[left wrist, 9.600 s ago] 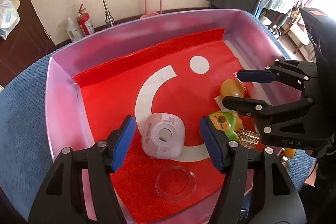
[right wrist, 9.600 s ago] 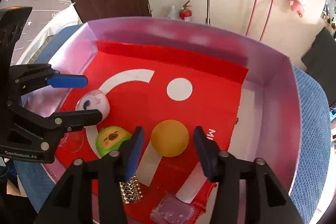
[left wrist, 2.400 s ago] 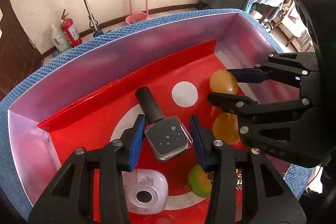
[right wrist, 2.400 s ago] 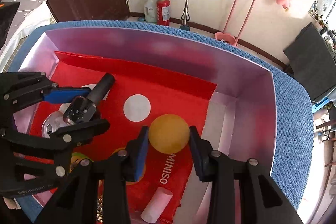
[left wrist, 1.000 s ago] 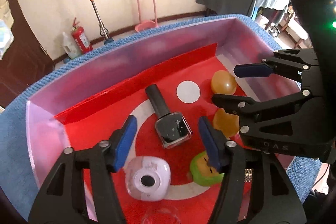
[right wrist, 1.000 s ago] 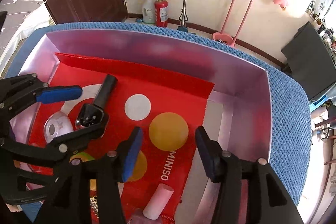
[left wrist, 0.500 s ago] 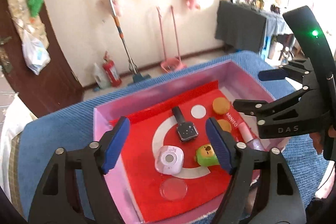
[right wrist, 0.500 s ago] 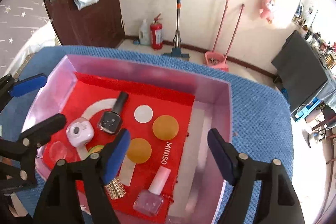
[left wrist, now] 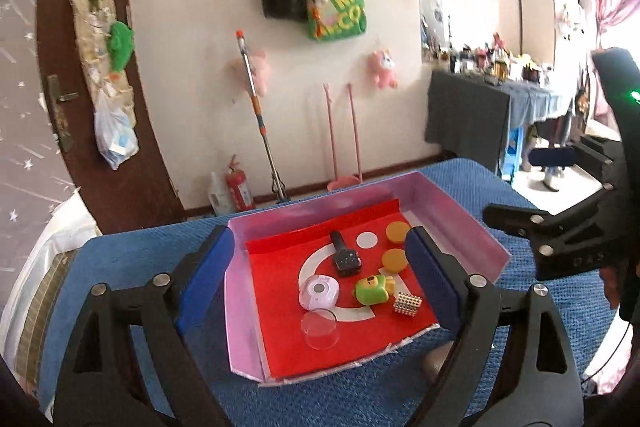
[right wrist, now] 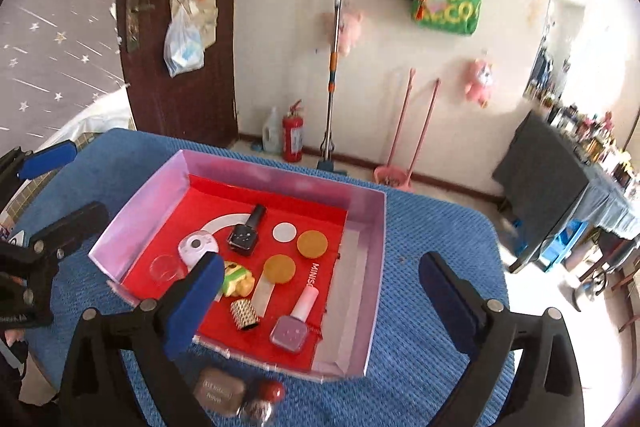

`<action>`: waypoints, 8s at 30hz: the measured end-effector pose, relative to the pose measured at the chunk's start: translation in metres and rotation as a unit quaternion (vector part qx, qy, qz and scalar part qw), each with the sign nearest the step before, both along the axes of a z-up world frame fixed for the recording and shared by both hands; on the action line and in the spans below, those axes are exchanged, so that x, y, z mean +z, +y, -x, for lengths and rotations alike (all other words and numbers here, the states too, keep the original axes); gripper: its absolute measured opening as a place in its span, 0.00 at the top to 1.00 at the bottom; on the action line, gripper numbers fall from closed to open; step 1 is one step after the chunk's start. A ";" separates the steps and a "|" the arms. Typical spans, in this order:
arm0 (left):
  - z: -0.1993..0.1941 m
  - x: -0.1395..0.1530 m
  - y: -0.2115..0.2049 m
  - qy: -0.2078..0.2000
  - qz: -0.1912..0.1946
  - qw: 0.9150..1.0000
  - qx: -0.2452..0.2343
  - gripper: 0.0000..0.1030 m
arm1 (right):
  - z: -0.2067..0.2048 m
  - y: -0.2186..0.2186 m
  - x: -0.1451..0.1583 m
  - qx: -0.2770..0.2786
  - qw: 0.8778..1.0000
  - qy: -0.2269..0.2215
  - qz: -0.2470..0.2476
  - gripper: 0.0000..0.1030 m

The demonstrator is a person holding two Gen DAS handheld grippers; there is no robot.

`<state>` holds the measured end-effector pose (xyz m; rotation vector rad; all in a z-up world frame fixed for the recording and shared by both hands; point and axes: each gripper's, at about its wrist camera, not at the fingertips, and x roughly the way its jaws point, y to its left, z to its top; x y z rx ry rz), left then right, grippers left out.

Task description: Organize rigid objects

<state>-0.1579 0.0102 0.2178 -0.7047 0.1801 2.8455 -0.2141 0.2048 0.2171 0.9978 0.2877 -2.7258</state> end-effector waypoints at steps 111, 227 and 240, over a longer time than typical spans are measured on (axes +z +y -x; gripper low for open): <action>-0.014 -0.151 0.073 -0.212 -0.039 0.976 -0.038 0.07 | -0.056 0.068 -0.160 -0.060 0.983 -0.121 0.121 0.00; 0.192 -0.116 0.008 -0.280 0.039 0.957 -0.057 0.53 | 0.145 -0.080 -0.111 0.087 0.988 -0.127 0.021 0.67; 0.219 -0.147 0.014 -0.332 0.042 0.941 -0.043 0.53 | 0.179 -0.089 -0.140 0.085 0.980 -0.179 -0.002 0.67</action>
